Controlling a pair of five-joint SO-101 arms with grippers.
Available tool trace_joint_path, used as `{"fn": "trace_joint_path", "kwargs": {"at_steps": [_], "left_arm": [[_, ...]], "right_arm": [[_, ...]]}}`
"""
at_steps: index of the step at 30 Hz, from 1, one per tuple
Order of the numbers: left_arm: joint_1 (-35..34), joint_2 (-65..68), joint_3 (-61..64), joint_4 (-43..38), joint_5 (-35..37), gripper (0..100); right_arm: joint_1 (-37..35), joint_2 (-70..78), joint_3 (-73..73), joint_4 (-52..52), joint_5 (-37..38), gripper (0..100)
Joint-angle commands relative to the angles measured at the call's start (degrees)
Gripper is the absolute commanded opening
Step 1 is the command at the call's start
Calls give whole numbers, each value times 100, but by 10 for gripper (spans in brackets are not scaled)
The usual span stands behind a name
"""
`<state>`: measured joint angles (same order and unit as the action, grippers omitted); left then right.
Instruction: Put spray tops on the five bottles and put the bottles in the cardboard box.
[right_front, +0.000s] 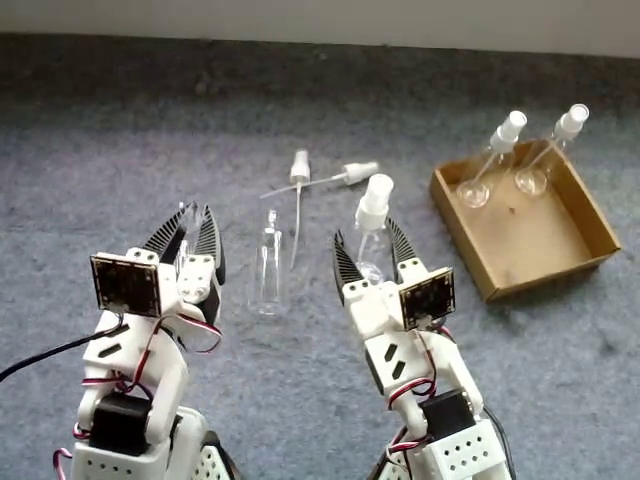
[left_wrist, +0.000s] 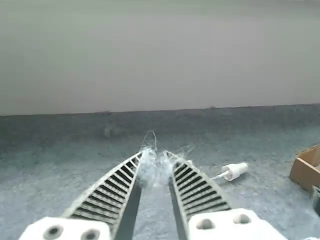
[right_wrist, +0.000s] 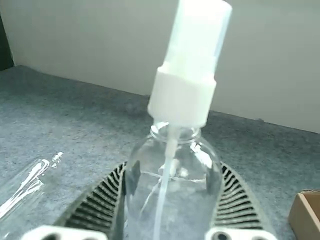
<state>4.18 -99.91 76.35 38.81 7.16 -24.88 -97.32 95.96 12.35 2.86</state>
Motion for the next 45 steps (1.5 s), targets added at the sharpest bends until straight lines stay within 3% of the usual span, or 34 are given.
{"fn": "trace_joint_path", "kwargs": {"at_steps": [1,10,18,25,29,42,45], "left_arm": [[-479,-48,57,26,-62,5],[-664,-347,-171,589,-70,5],[-646,-497,-629,695,-624,5],[-637,-497,-1262,1881,-607,5],[-637,-497,-963,2462,-607,5],[-655,-497,1288,2453,-607,5],[-646,-497,1587,2453,-607,5]], "right_arm": [[66,-57,725,22,-9,128],[66,-48,725,22,-9,128],[66,-84,725,295,-9,128],[66,-92,725,330,-9,128],[66,-92,725,330,-9,128],[92,-92,734,338,-9,128],[400,-92,716,330,-9,128]]}}
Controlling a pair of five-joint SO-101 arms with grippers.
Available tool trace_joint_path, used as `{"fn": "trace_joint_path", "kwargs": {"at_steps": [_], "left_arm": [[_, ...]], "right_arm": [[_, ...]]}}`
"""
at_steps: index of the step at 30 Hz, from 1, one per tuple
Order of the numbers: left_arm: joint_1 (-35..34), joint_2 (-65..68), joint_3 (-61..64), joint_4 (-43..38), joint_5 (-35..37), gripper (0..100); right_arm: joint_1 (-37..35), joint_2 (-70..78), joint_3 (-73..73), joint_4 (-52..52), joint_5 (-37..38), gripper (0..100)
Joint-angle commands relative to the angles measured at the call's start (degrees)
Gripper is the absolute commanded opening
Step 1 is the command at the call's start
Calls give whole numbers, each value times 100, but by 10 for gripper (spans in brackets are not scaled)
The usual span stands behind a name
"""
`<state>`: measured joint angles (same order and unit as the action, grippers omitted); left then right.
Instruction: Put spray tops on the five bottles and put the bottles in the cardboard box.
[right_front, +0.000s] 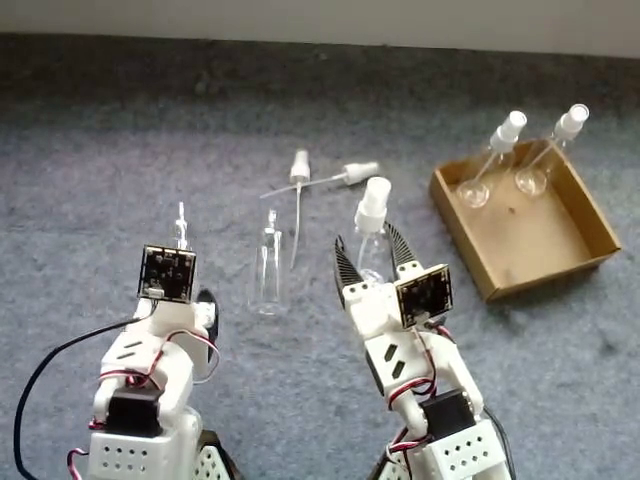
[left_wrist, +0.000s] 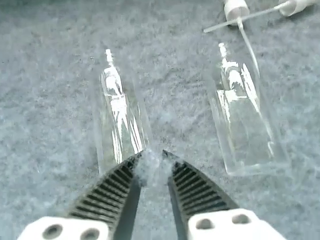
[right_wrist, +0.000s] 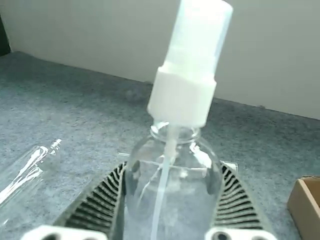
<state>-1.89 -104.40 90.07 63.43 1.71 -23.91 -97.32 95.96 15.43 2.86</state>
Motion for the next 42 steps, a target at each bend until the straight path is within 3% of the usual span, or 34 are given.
{"fn": "trace_joint_path", "kwargs": {"at_steps": [1,16,23,28,33,42], "left_arm": [[-31,-48,259,-9,-62,5],[-31,-40,681,-9,-88,5],[-31,-40,681,-9,-88,5],[-31,-40,690,-9,-88,5],[-31,-40,690,-9,-88,5],[-31,-40,690,0,-88,5]], "right_arm": [[462,-92,708,22,-26,128],[2369,-48,-1156,48,9,127],[3442,-40,-2457,1411,9,127],[4048,-22,-3116,1138,88,127],[4180,611,-3415,971,677,127],[4435,2809,-4435,901,677,127]]}}
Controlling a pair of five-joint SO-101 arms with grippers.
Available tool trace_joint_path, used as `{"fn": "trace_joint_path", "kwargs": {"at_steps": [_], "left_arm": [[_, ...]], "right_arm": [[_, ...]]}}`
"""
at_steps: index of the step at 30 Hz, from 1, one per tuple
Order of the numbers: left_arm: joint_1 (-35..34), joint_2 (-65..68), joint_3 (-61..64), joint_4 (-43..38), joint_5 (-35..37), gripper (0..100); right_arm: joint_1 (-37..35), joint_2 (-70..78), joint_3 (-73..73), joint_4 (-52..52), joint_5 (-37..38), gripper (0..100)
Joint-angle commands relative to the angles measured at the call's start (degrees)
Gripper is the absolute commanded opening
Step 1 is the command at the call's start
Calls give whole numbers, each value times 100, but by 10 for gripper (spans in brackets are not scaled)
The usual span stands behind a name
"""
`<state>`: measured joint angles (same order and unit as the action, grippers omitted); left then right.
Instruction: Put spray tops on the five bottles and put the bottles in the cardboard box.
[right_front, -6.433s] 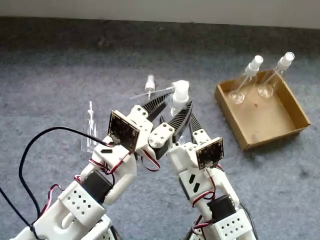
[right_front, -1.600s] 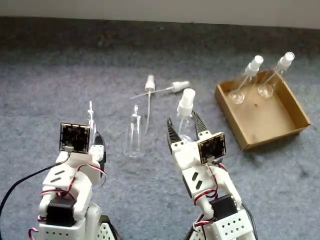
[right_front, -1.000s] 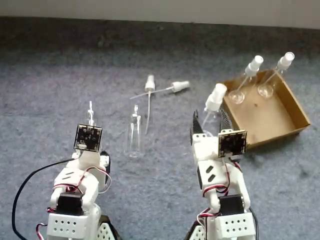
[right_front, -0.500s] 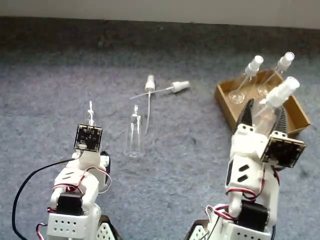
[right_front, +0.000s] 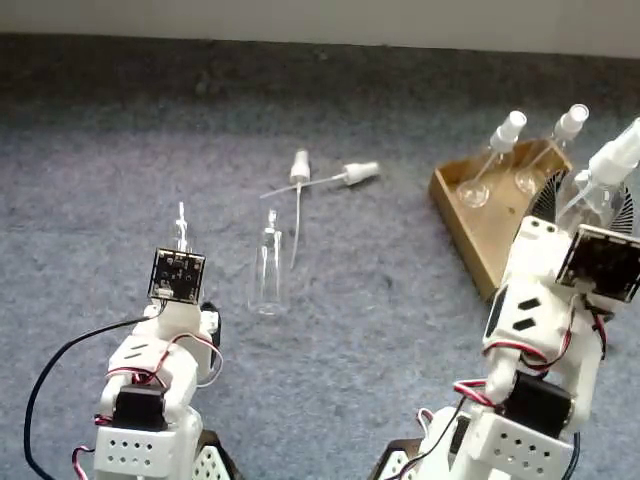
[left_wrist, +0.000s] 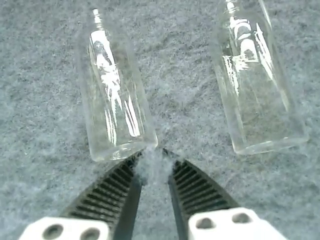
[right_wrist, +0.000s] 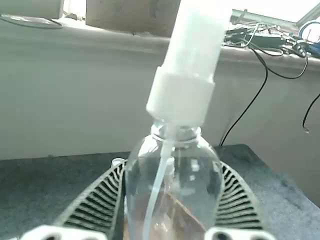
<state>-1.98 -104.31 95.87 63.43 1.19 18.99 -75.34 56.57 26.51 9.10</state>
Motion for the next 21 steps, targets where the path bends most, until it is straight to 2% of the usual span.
{"fn": "trace_joint_path", "kwargs": {"at_steps": [1,6,18,21], "left_arm": [[-22,-48,110,0,-35,5],[-22,-48,110,0,-35,5],[-22,-48,110,0,-35,5],[-22,-48,110,0,-35,5]], "right_arm": [[207,813,-514,-374,53,127],[532,1719,-295,-1921,53,127],[611,3459,576,-4215,44,127],[646,3952,602,-4725,-484,127]]}}
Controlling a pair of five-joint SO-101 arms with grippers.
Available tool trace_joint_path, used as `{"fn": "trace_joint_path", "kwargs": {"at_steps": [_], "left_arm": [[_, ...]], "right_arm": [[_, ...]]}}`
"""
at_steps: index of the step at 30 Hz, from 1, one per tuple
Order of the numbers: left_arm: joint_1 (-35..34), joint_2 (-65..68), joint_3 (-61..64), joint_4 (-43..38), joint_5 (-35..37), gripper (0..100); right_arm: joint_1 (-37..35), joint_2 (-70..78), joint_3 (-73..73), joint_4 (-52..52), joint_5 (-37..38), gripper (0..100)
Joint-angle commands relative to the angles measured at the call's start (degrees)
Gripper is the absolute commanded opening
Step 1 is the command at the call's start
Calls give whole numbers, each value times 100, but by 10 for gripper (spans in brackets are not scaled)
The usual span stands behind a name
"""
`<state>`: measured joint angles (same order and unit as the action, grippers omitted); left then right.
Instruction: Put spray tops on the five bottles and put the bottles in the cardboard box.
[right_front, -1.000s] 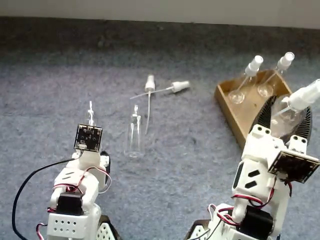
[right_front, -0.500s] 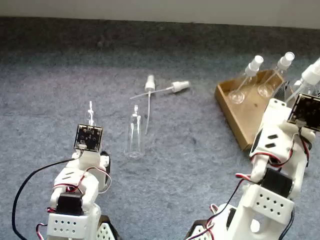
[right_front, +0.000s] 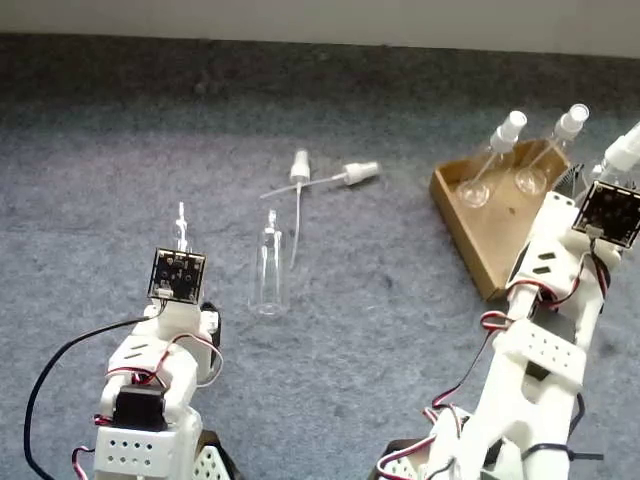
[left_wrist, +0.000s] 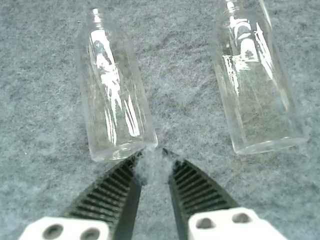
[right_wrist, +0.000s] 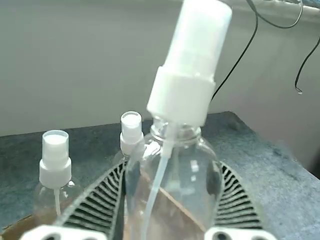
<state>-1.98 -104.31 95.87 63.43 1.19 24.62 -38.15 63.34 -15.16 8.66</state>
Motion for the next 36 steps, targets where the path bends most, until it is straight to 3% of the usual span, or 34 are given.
{"fn": "trace_joint_path", "kwargs": {"at_steps": [1,4,16,36], "left_arm": [[-22,-48,110,0,-35,5],[-22,-48,110,0,-35,5],[-13,-48,110,-9,-35,5],[259,-40,110,-9,-35,5]], "right_arm": [[119,409,-101,-716,-712,127],[198,919,-101,-1033,-1169,127],[189,2791,-189,-3160,-1178,127],[180,4848,-2176,-3187,-1178,130]]}}
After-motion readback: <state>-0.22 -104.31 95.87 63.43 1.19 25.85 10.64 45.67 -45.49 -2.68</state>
